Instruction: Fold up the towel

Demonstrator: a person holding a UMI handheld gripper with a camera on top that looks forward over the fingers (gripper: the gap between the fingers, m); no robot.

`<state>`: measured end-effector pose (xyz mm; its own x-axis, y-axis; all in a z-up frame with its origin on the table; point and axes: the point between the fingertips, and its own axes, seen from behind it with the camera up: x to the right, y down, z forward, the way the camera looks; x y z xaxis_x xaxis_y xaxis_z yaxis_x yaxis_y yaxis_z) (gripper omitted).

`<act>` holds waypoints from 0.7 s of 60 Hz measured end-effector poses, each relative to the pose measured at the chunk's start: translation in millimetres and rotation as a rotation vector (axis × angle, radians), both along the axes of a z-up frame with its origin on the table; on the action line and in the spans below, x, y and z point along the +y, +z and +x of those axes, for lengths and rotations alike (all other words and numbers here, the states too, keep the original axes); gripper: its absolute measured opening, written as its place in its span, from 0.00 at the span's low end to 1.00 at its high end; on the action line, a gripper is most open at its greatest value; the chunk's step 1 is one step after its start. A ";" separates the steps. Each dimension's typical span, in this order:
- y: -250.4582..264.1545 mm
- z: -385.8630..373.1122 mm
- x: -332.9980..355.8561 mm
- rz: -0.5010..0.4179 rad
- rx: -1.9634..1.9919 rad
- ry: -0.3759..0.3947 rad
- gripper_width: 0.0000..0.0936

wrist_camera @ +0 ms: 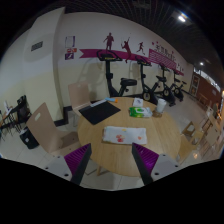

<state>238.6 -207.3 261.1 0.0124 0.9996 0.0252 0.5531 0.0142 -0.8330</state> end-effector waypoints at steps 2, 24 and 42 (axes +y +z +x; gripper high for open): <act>-4.2 -8.4 -7.7 0.007 0.004 0.001 0.91; -94.7 -111.6 -48.0 0.008 0.029 -0.025 0.92; -195.1 -206.0 -48.4 0.013 -0.014 -0.025 0.92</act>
